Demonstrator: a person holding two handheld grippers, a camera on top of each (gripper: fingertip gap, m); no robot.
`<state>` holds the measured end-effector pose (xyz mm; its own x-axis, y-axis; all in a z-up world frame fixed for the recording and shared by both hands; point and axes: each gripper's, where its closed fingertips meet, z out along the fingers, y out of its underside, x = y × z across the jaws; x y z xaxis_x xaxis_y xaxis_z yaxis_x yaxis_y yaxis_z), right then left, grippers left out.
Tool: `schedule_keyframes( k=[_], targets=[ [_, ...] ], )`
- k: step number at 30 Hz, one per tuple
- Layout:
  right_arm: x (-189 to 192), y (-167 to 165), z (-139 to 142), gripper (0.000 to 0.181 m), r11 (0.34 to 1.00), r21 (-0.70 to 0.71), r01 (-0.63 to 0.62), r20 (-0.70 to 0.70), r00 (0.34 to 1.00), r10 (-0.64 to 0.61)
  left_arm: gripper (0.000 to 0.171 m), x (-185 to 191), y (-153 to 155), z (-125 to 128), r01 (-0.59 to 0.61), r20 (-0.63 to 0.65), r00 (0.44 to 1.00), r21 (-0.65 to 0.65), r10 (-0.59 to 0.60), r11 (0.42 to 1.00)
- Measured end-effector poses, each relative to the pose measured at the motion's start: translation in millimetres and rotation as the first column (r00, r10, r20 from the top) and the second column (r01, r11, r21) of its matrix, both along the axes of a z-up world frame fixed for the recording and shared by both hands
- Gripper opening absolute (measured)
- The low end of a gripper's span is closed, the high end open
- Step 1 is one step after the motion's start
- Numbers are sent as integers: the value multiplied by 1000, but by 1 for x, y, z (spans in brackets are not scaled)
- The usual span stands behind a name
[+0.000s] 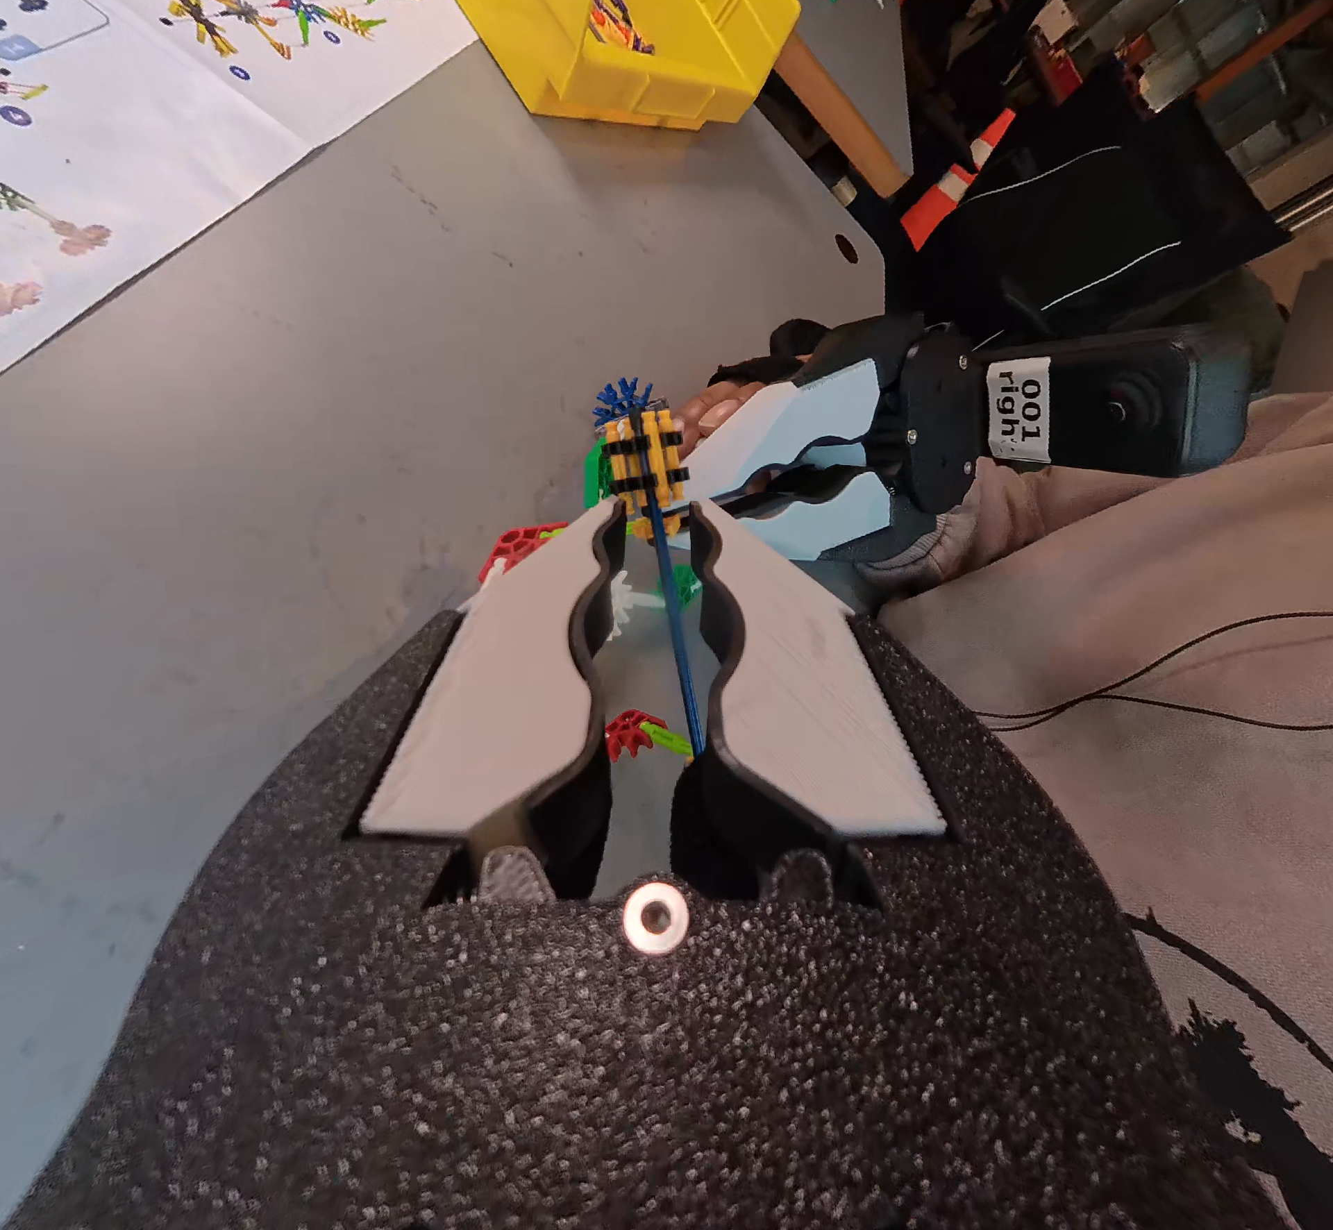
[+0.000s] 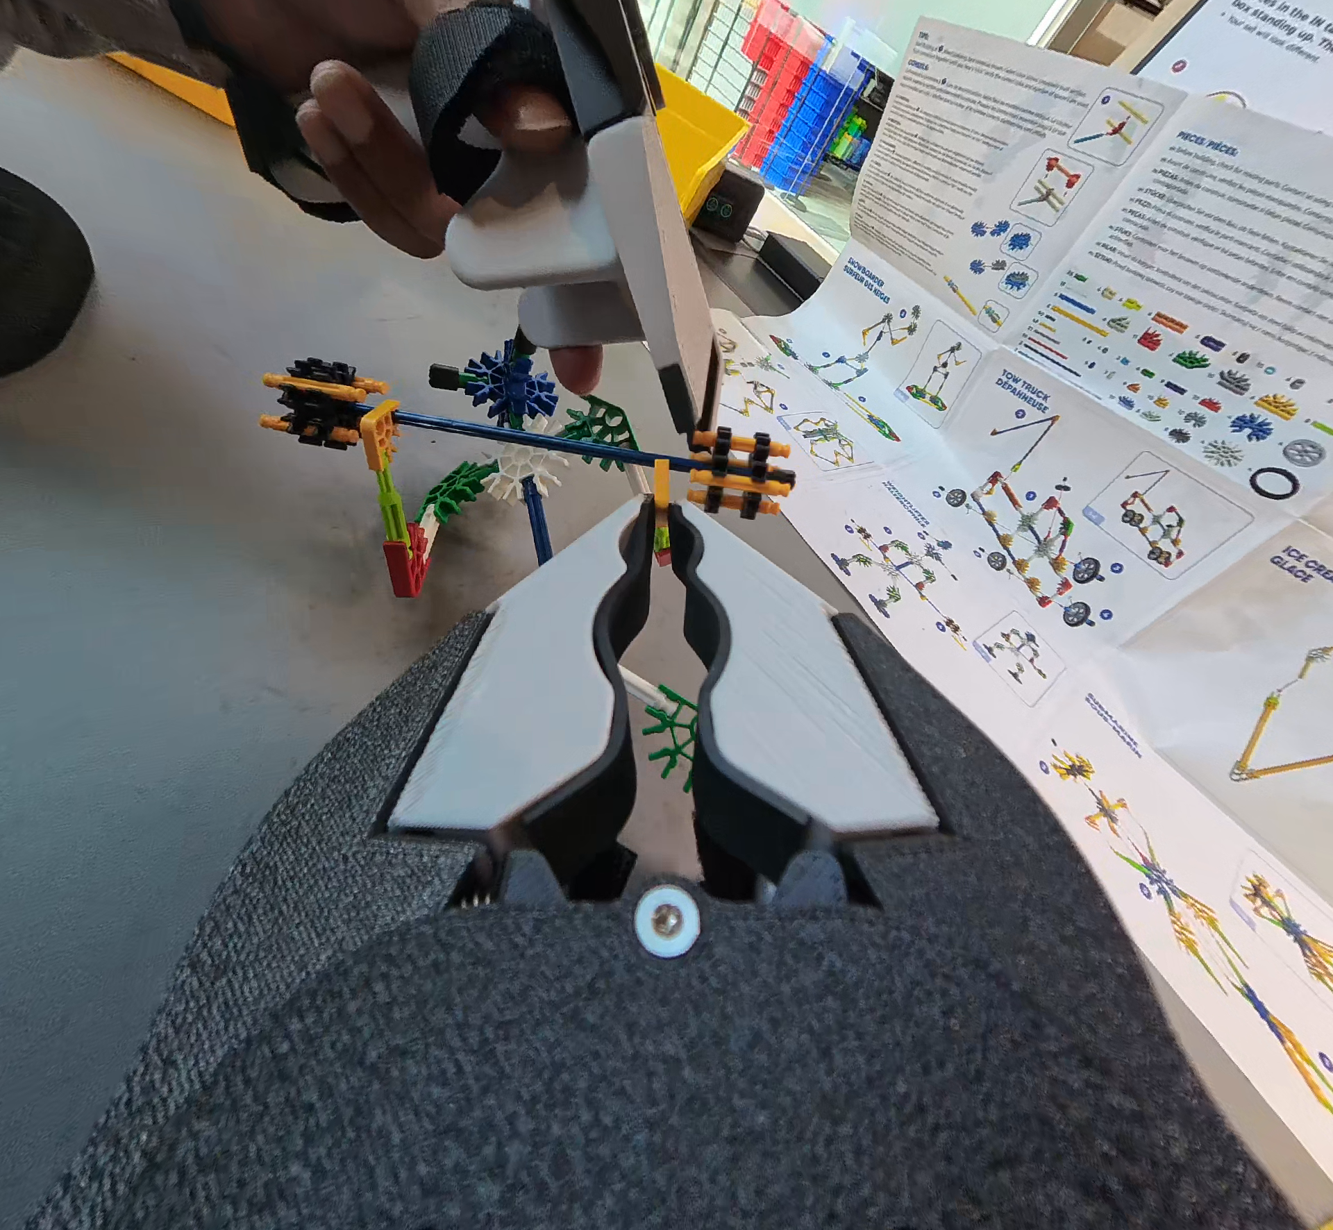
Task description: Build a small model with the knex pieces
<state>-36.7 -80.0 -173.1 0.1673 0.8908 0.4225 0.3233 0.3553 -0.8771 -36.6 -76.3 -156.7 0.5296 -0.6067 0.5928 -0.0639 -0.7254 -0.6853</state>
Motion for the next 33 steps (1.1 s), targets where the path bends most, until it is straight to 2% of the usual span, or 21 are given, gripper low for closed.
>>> schedule_keyframes(
  k=[7,13,20,25,29,33],
  targets=[
    [-4,-5,-1,2,1000,0,-22,7,1000,22,0,-5,-15,-10,-9,29,1000,-26,10,1000],
    [-4,-9,-1,2,999,6,-48,1,999,48,0,-1,-20,-11,24,41,999,-39,-23,999],
    [-3,-20,-4,1,992,54,-118,27,993,117,0,1,-28,-14,82,-14,996,-79,-84,994],
    [-3,-30,-7,2,981,50,-189,47,981,186,0,3,-36,-17,161,-109,979,-82,-170,984],
    [-5,-30,-3,2,980,26,-198,32,980,198,0,-1,-39,-14,192,-171,965,-62,-200,979],
    [-4,-35,-1,2,972,31,-232,20,973,232,0,-8,-39,-8,152,-137,978,-65,-159,986]
  ],
)
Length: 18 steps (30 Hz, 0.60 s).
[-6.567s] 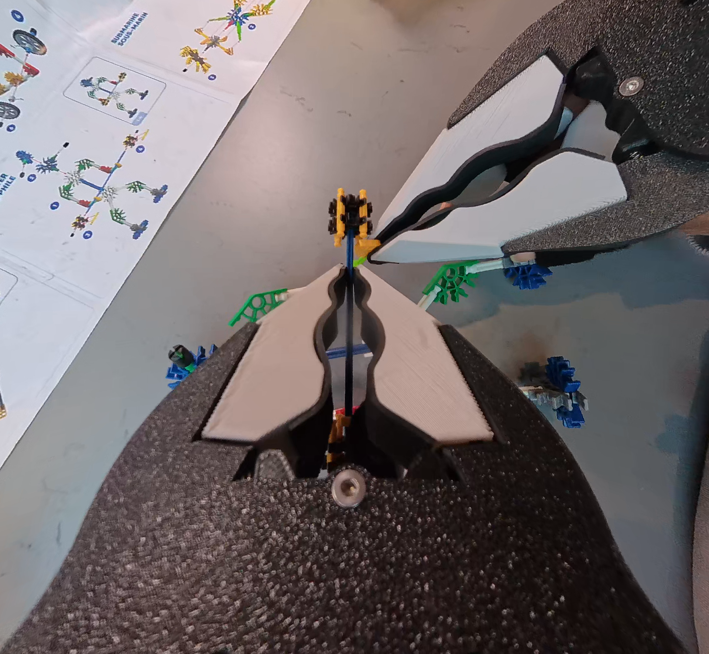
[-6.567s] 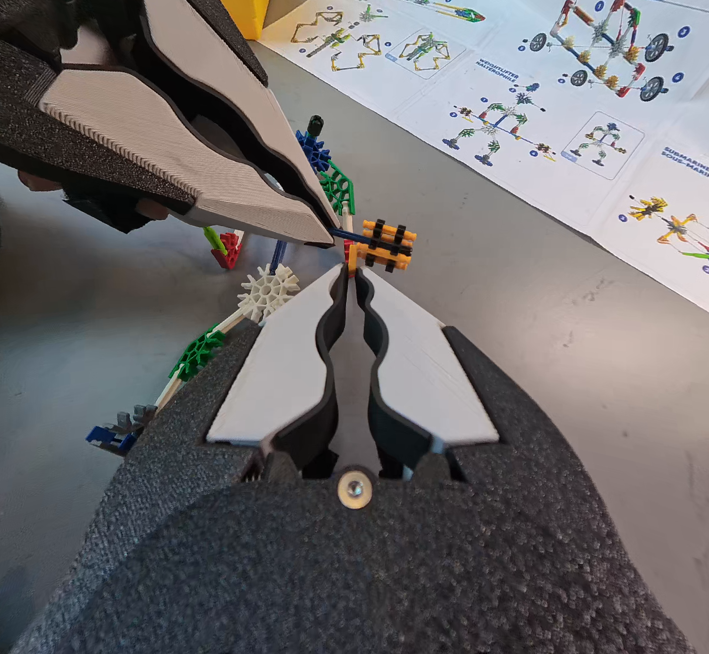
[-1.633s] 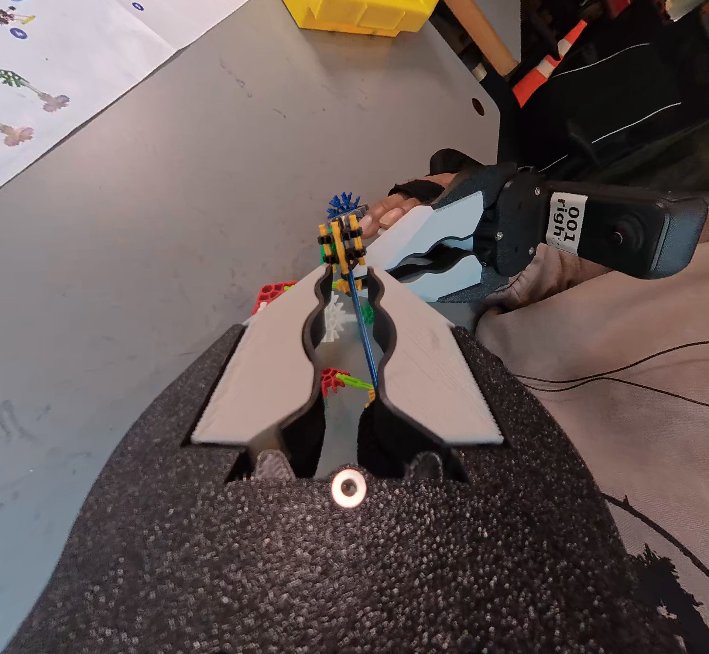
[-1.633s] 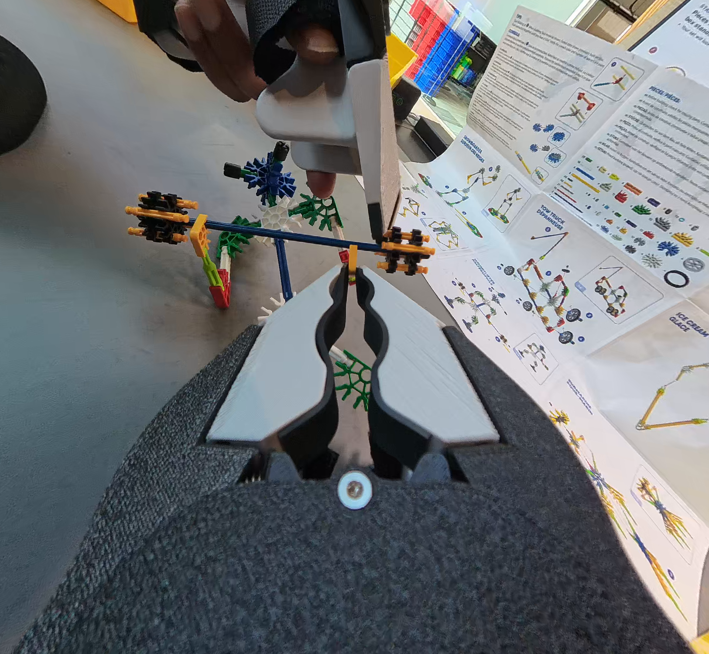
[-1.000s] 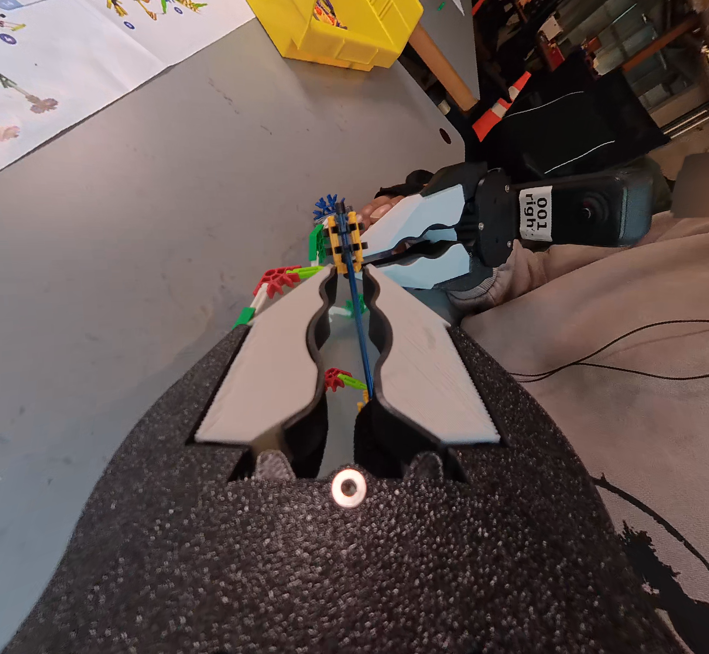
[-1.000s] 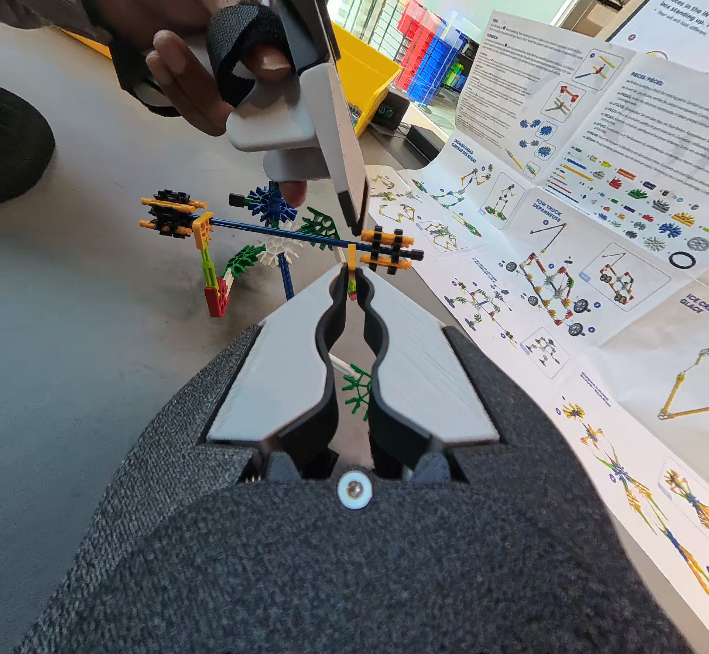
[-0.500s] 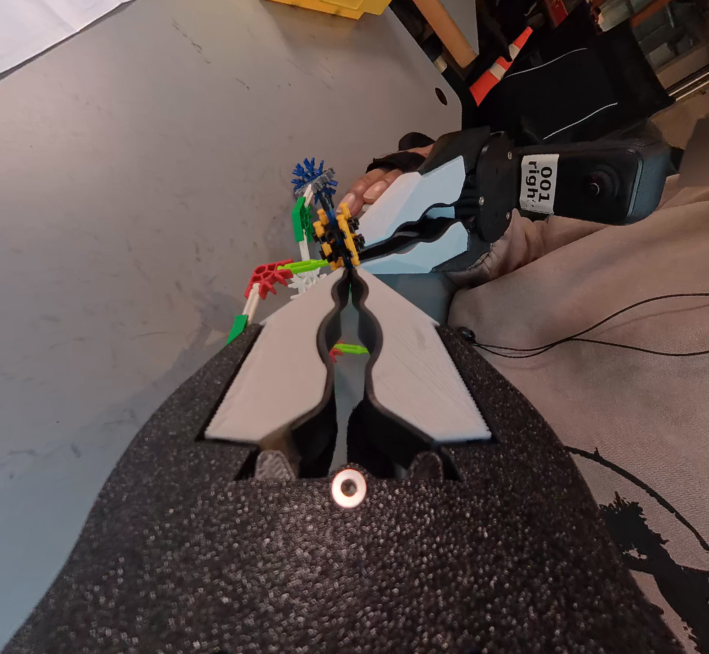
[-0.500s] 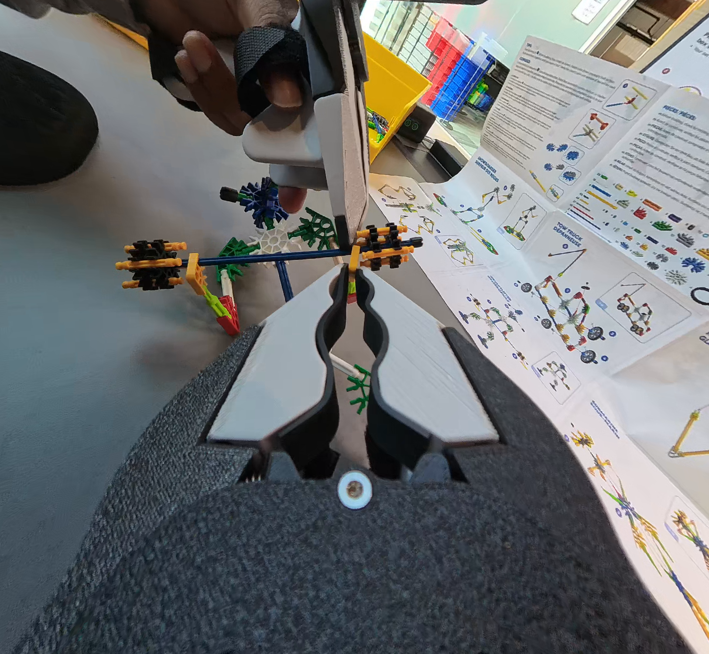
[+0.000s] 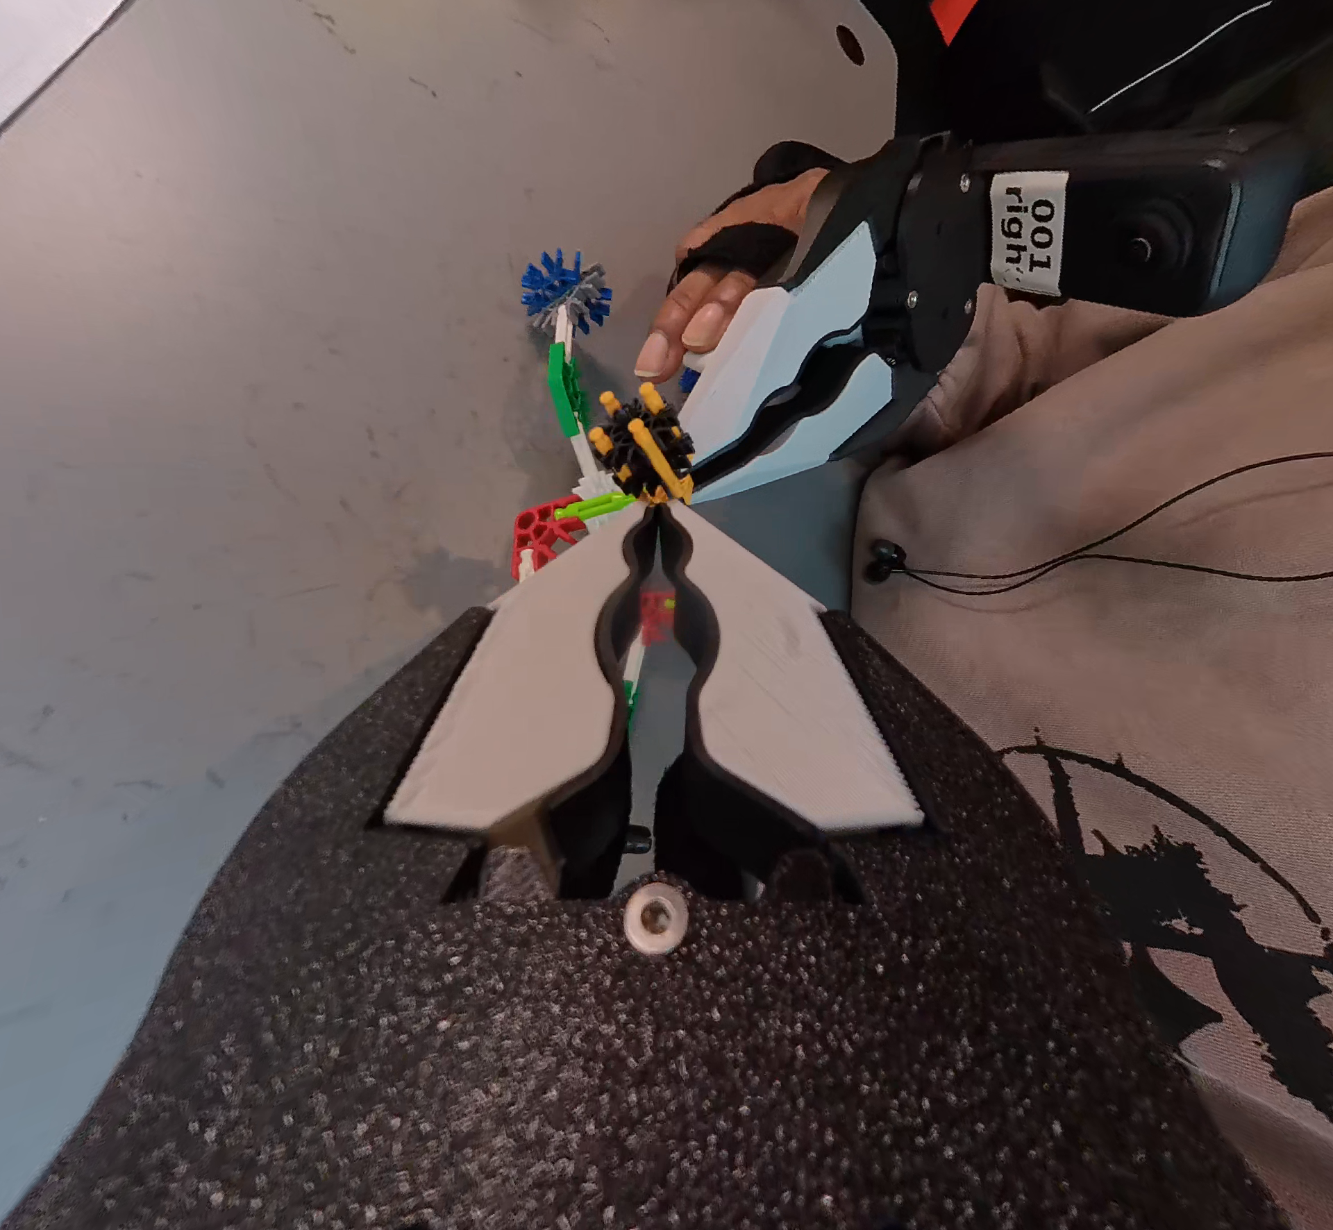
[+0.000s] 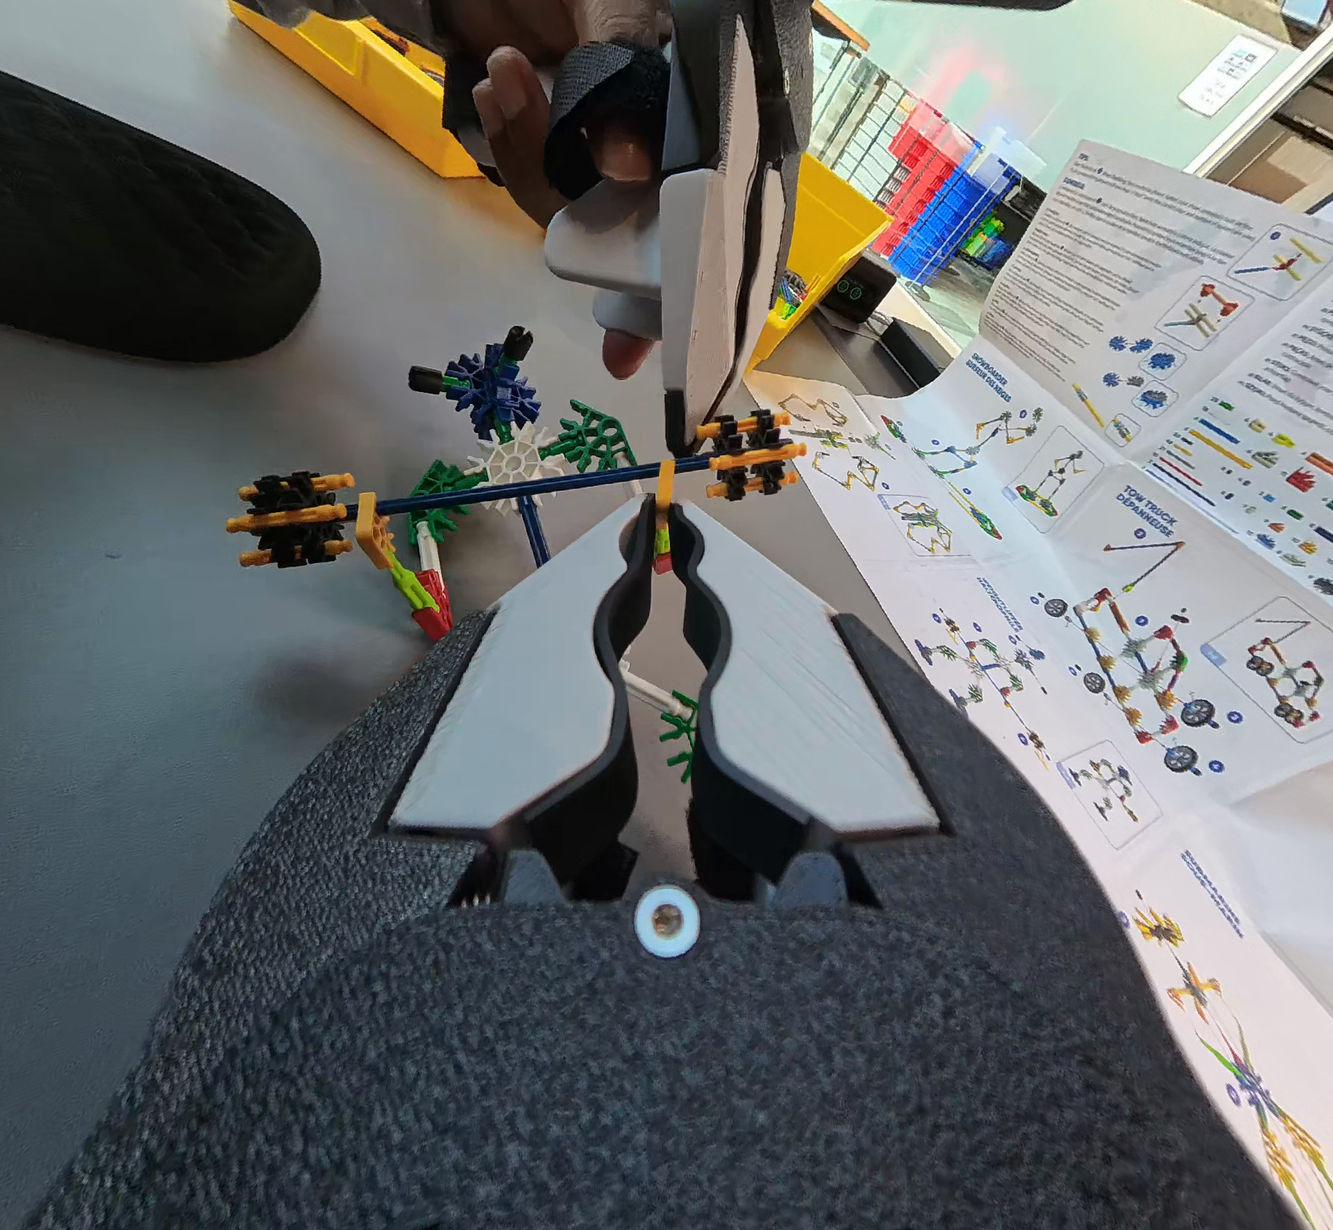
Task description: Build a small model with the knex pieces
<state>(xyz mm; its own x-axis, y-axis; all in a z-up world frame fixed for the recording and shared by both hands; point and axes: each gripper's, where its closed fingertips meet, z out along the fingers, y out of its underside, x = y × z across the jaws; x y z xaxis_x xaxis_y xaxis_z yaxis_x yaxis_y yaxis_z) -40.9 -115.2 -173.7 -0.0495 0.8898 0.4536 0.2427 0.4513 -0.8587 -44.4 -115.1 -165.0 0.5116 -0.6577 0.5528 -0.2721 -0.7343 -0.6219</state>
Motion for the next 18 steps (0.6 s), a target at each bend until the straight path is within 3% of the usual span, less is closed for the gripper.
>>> schedule_keyframes(
  k=[18],
  targets=[
    [3,-11,1,2,993,107,-48,8,999,47,0,9,-14,2,-47,114,992,-57,53,997]
  ],
)
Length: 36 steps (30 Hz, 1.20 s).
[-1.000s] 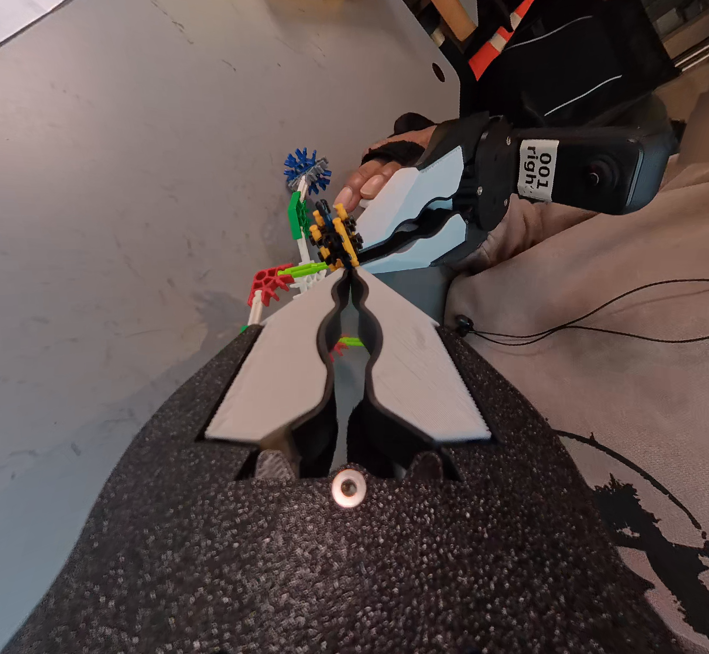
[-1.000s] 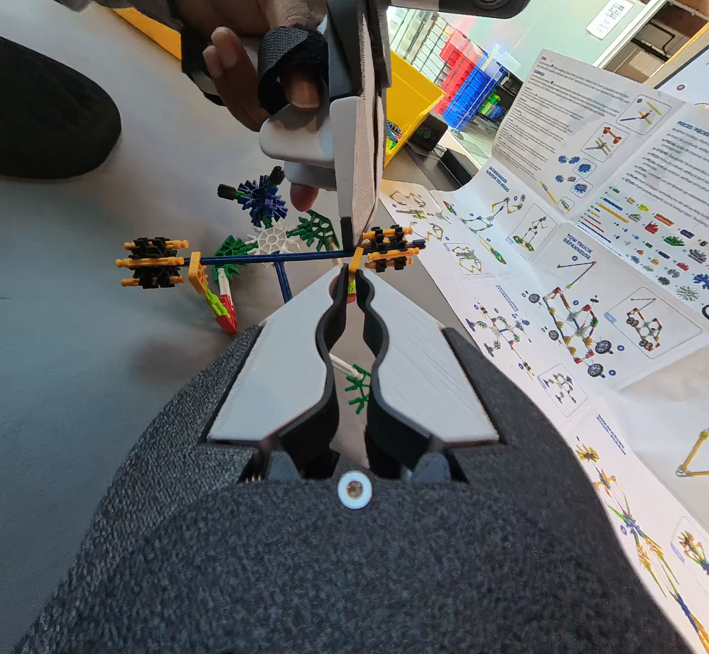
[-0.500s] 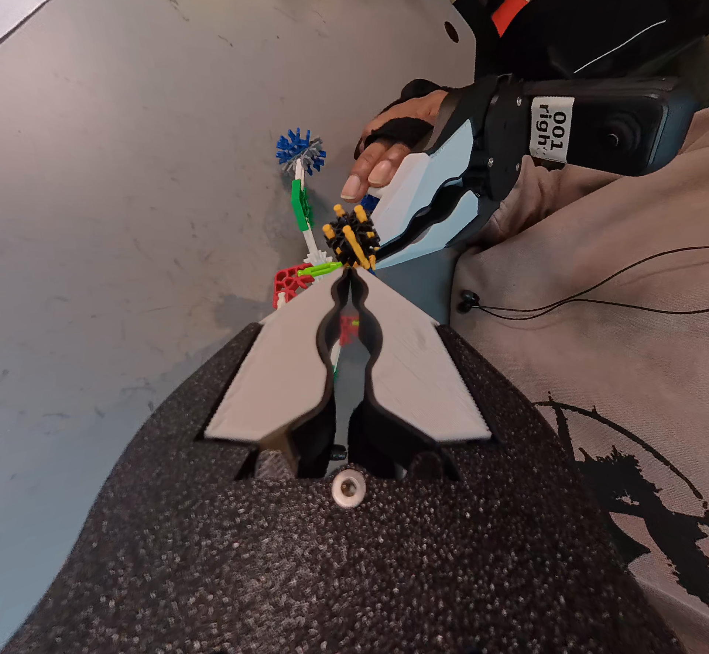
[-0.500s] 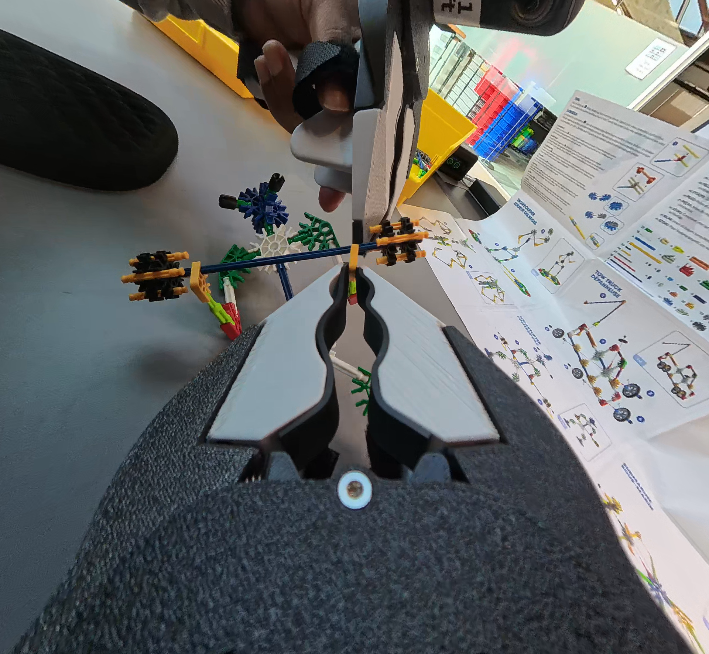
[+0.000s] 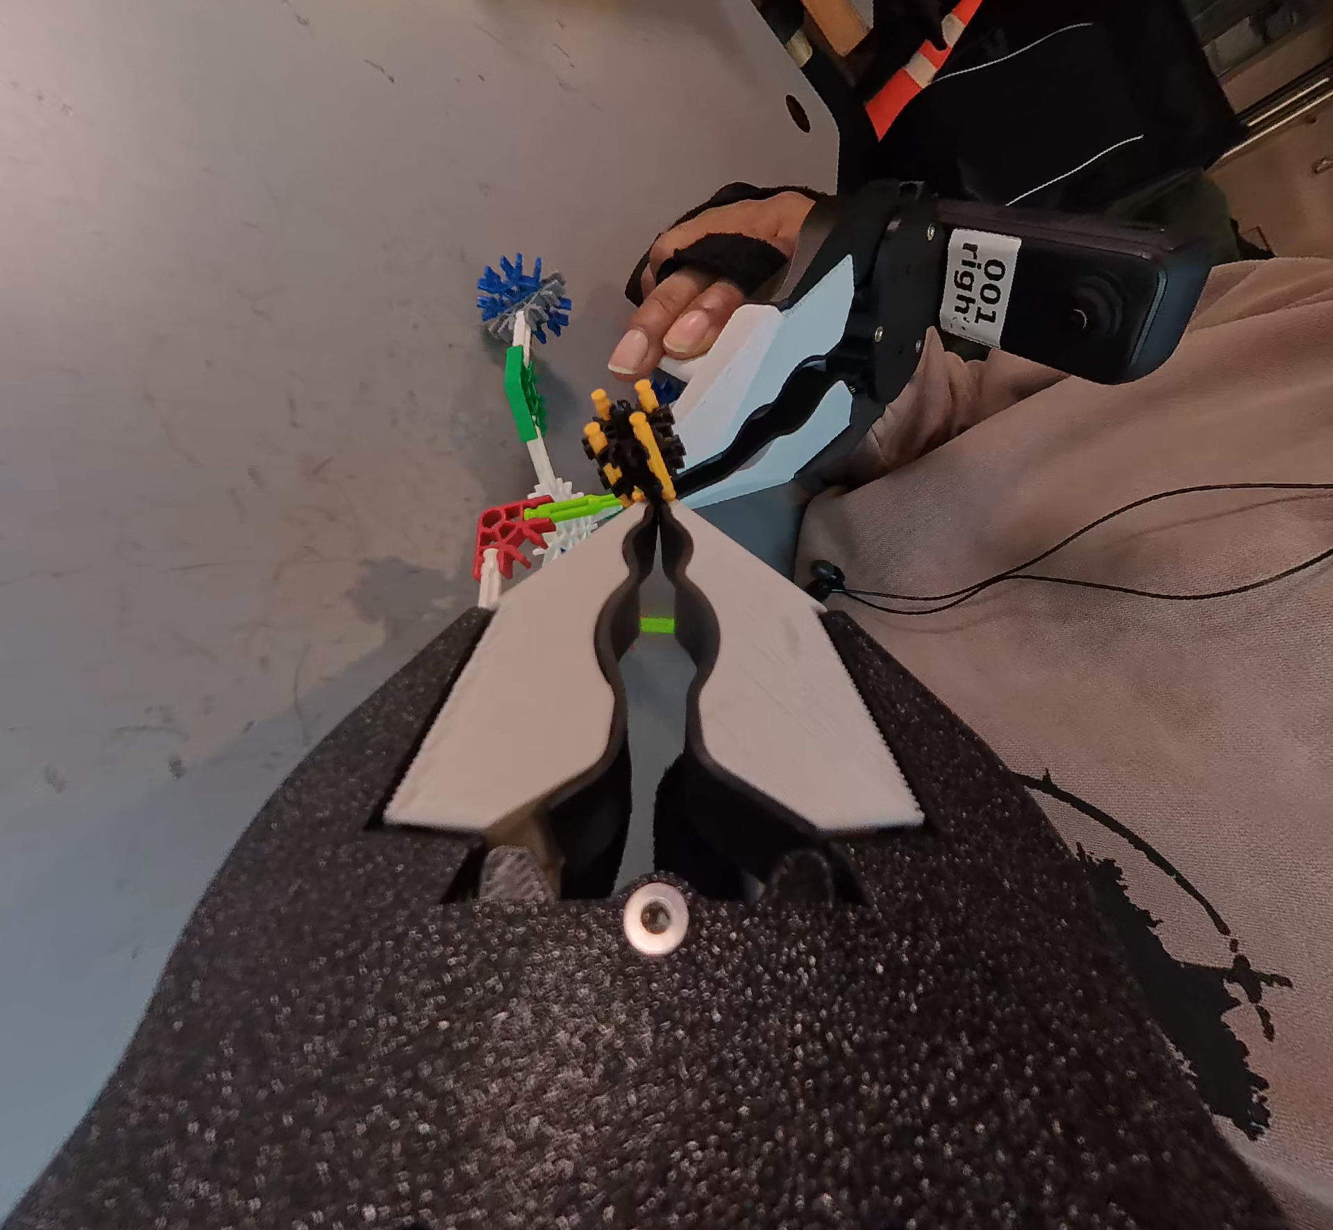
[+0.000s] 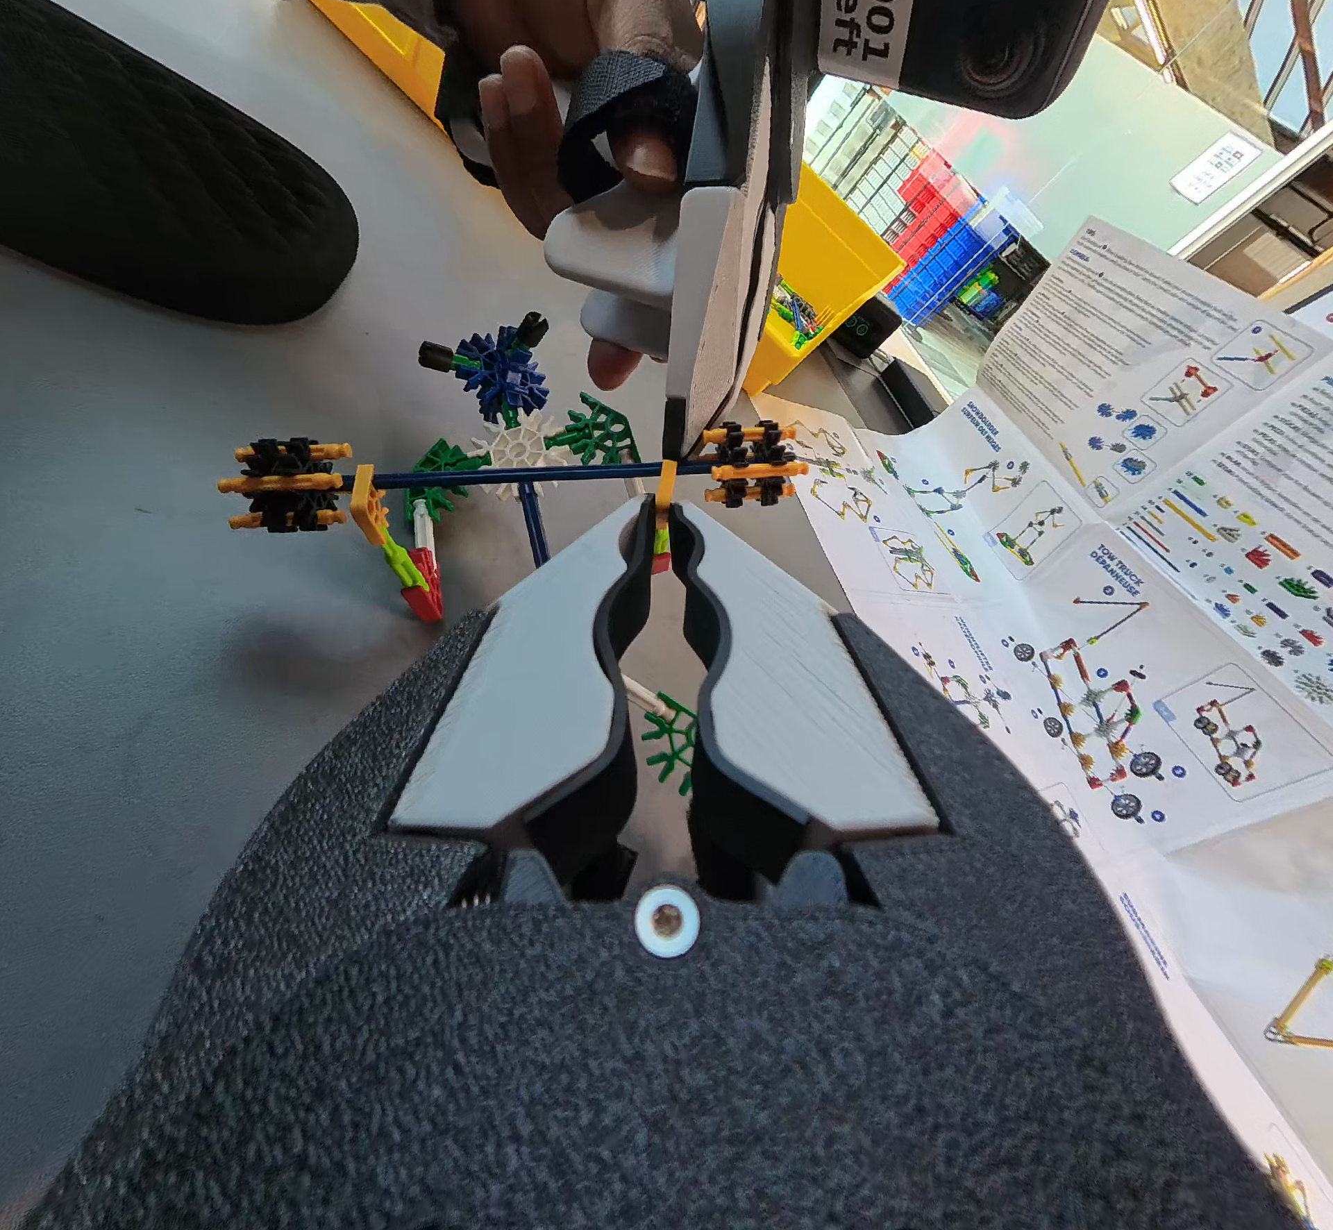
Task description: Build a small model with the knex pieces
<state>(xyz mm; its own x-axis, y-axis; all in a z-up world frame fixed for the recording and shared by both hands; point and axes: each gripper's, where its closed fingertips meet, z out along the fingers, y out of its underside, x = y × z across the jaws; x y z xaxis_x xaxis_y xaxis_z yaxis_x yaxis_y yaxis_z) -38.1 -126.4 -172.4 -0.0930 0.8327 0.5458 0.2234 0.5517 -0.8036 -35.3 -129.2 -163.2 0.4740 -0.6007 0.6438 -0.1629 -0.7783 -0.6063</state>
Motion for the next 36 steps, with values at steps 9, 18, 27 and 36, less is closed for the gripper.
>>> schedule_keyframes(
  k=[9,18,27,36],
  targets=[
    [2,-10,-1,2,999,7,-41,8,999,41,0,5,-11,-2,89,-61,994,-15,-90,996],
    [4,-18,-9,0,998,-14,-53,42,998,54,0,10,-19,-11,132,-166,978,8,-129,991],
    [3,-17,-9,1,997,-68,-37,10,999,37,0,8,-18,-10,22,-217,976,182,18,983],
    [2,-19,-5,2,998,-55,-43,-22,999,41,0,5,-23,-8,-9,-287,953,291,97,957]
  ],
)
